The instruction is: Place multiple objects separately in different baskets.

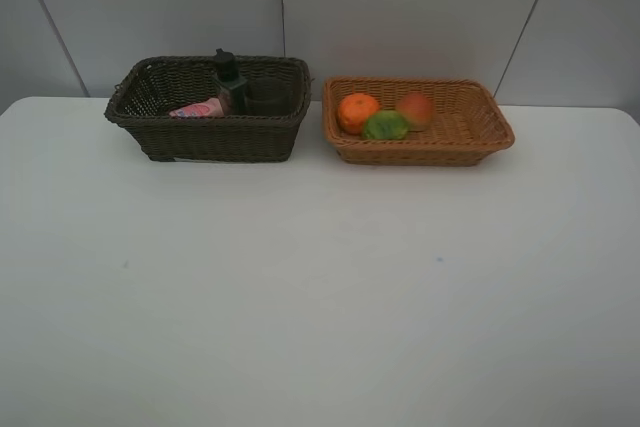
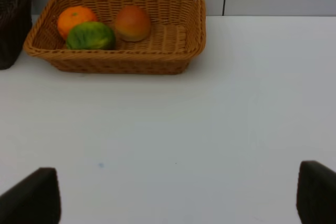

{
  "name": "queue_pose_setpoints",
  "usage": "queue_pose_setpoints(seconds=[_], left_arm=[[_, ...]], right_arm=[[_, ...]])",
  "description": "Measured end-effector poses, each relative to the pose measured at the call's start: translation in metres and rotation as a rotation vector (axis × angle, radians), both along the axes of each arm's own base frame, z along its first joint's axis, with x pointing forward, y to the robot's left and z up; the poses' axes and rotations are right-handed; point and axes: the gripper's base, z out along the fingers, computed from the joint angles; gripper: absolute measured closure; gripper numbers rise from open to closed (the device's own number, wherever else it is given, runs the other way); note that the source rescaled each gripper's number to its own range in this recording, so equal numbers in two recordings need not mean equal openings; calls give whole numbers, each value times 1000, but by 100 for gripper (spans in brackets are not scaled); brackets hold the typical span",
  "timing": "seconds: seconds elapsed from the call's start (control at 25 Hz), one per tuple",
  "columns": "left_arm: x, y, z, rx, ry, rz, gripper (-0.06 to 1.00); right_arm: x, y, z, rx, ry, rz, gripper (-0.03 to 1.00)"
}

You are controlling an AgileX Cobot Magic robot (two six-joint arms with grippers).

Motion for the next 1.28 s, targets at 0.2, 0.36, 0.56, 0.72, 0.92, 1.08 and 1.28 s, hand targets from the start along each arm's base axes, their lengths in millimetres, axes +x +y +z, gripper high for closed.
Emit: queue_pose_setpoints(seconds=[0.2,0.36,0.56,0.72,0.92,1.08,1.28], left_arm=[[-13,2,-25,-2,2,1,3],[-17,2,-46,-5,-14,-3,3],[-14,1,-58,-11,-19,-10,3],[-16,1,-57,-18,-52,-13,3],[-22,1,-57,-21,-86,-16,3],[-22,1,-57,-21,-86,-15,3],[-22,1,-57,-17,-87,-17,3]], right_arm=[[0,0,0,0,0,0,-3],[0,0,0,0,0,0,-3],[0,0,0,0,0,0,-3],[0,0,0,0,0,0,-3],[0,0,0,0,0,0,-3],[0,0,0,0,0,0,-3],[0,0,0,0,0,0,-3]])
